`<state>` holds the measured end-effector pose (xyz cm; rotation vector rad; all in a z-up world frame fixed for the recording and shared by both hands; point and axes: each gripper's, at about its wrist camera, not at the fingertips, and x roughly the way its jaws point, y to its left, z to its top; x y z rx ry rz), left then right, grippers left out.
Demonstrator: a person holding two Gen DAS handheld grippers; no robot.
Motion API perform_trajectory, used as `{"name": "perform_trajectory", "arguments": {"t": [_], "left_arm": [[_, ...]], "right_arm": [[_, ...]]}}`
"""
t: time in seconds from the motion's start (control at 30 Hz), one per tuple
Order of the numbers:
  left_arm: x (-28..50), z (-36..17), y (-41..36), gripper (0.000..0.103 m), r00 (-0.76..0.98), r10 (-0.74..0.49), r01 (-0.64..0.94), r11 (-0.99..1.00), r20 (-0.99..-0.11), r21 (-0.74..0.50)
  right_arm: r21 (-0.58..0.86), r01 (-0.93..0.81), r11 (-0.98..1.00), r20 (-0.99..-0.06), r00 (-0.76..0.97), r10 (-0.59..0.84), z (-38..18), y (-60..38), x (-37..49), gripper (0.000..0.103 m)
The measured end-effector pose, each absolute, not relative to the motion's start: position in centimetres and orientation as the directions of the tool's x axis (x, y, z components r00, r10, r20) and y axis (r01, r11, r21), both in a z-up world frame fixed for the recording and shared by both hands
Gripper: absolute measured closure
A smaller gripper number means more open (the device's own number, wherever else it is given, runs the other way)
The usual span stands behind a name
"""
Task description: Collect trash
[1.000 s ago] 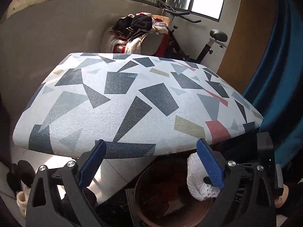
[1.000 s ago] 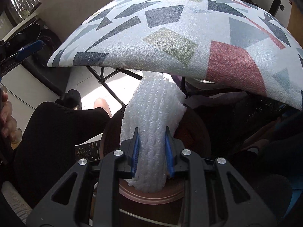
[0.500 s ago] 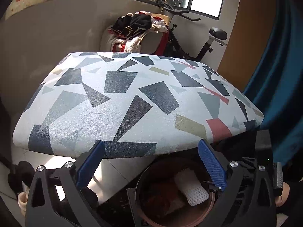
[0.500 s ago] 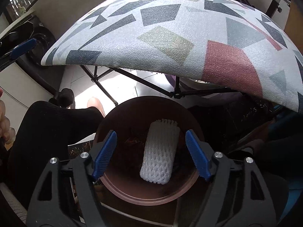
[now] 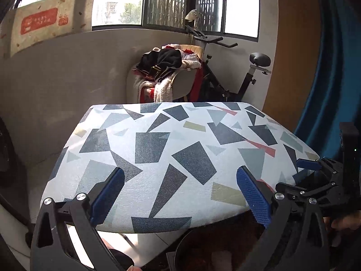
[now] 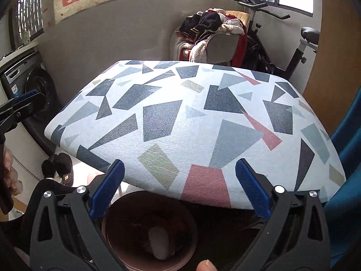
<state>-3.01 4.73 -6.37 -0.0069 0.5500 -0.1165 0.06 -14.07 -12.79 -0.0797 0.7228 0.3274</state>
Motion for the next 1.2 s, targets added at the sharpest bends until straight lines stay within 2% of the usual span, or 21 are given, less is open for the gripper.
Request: {"name": "perform_trajectory", "arguments": {"t": [0.33, 0.6, 1.2], "left_arm": [[-3.2, 0.8, 2.5, 0.006, 0.921, -0.097, 0.122, 0.992, -0.377, 0.044], [-3.4, 2.4, 1.8, 0.006, 0.924, -0.099, 0.124, 0.991, -0.368, 0.044], [-3.0, 2.3, 1.5, 0.006, 0.919, -0.103, 0.129, 0.991, -0.381, 0.042]], "right_arm": [[0.015, -0.300, 0.954, -0.527, 0.809, 0.263, -4.0, -15.5, 0.2, 0.006], [0.026, -0.293, 0.956, -0.490, 0.829, 0.268, -2.1, -16.2, -0.4, 0.006], [0.052, -0.261, 0.964, -0.490, 0.834, 0.252, -2.2, -17.3, -0.1, 0.006]]}}
